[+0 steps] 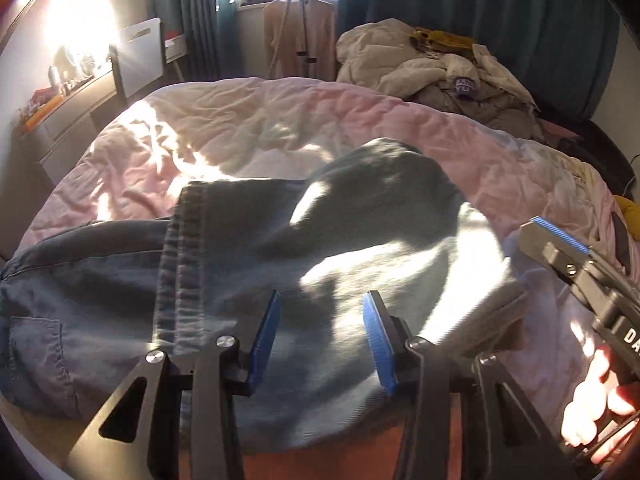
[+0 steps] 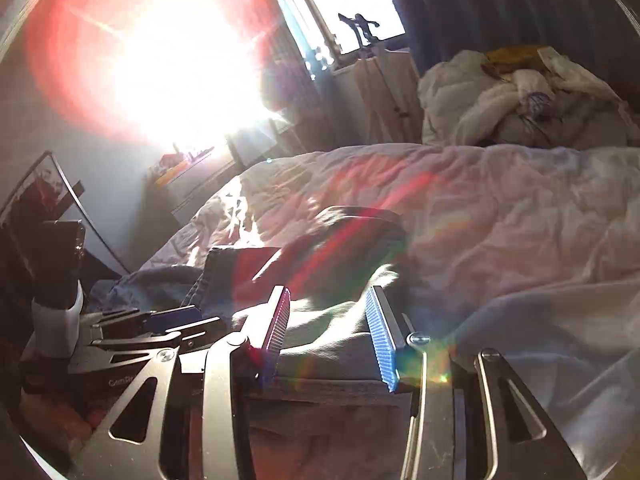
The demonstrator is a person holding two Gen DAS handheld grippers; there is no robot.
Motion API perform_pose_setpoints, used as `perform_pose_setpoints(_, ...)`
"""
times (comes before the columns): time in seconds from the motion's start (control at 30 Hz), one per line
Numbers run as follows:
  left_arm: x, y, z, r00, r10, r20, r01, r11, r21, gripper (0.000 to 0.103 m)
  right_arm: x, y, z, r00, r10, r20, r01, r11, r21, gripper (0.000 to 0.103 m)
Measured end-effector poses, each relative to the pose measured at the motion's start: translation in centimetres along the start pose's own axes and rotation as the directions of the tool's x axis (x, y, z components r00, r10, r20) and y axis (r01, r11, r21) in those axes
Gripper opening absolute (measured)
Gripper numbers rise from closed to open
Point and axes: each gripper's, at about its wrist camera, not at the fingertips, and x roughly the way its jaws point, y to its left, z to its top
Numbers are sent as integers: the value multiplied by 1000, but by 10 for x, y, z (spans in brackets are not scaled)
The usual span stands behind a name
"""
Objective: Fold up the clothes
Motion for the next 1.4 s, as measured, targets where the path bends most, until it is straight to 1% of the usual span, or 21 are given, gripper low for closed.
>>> perform_pose_setpoints(0.1,10,30,-7,999,50,3,-50,997,-57,44,8,24,2,999,-31,19,32,995,-92,39)
perform_pose_setpoints(0.2,27,51,-18,999,43,-31,-46,994,-101,44,24,18,-2,995,-90,-35,87,993,-79,38)
perform_pose_setpoints(0.27,32,58,-23,997,67,-39,-71,988,-134,44,42,3,-11,981,-159,-115,153,986,-61,36)
perform_pose_setpoints(0.3,34,62,-24,998,57,-42,-63,985,-162,44,54,-9,-18,963,-198,-181,192,980,-49,29)
perform_pose_setpoints(0.33,35,66,-25,998,36,-45,-44,980,-194,44,65,-20,-25,946,-213,-245,212,977,-32,23)
perform_pose_setpoints(0.37,37,68,-25,999,24,-47,-34,978,-205,44,71,-26,-29,937,-211,-277,214,977,-21,23)
perform_pose_setpoints(0.43,36,67,-27,999,26,-39,-33,979,-200,44,77,-31,-36,932,-205,-299,210,978,-14,23)
perform_pose_setpoints(0.53,33,68,-26,1000,16,-23,-21,977,-212,44,80,-31,-39,930,-216,-297,218,976,-27,23)
perform_pose_setpoints(0.6,23,78,-25,1000,-23,-6,21,964,-266,44,79,-34,-40,936,-206,-287,213,977,-5,23)
perform_pose_setpoints(0.7,3,97,-23,997,-76,32,82,932,-353,44,76,-36,-40,939,-201,-279,211,977,6,24)
perform_pose_setpoints(0.83,-45,141,-24,987,-115,113,155,866,-475,44,69,-33,-42,943,-210,-259,215,977,-10,26)
perform_pose_setpoints(0.9,-70,172,-32,981,-135,138,188,824,-535,46,63,-29,-41,947,-207,-247,211,977,-11,26)
perform_pose_setpoints(0.97,-91,211,-45,976,-158,149,216,761,-611,46,57,-26,-41,950,-198,-241,203,979,-4,26)
perform_pose_setpoints(1.03,-106,255,-64,971,-178,159,238,667,-706,53,51,-22,-40,953,-189,-235,194,981,-3,26)
perform_pose_setpoints(1.07,-111,277,-76,970,-175,171,243,612,-753,67,48,-19,-39,955,-184,-230,188,982,-7,27)
perform_pose_setpoints(1.1,-115,299,-89,969,-165,185,246,552,-796,78,44,-15,-39,957,-181,-225,182,983,-15,28)
perform_pose_setpoints(1.17,-122,341,-116,969,-137,208,247,431,-868,82,45,-6,-35,960,-178,-216,175,984,-36,30)
perform_pose_setpoints(1.23,-116,372,-142,972,-115,207,234,331,-914,89,45,1,-32,961,-176,-211,169,984,-54,30)
perform_pose_setpoints(1.27,-110,385,-153,975,-111,195,219,285,-933,91,45,4,-31,962,-177,-210,167,984,-61,31)
perform_pose_setpoints(1.3,-103,393,-162,973,-122,194,219,251,-943,91,45,6,-30,961,-178,-211,168,984,-68,31)
perform_pose_setpoints(1.4,-76,408,-181,961,-181,208,238,167,-957,91,47,7,-30,958,-187,-218,173,981,-82,32)
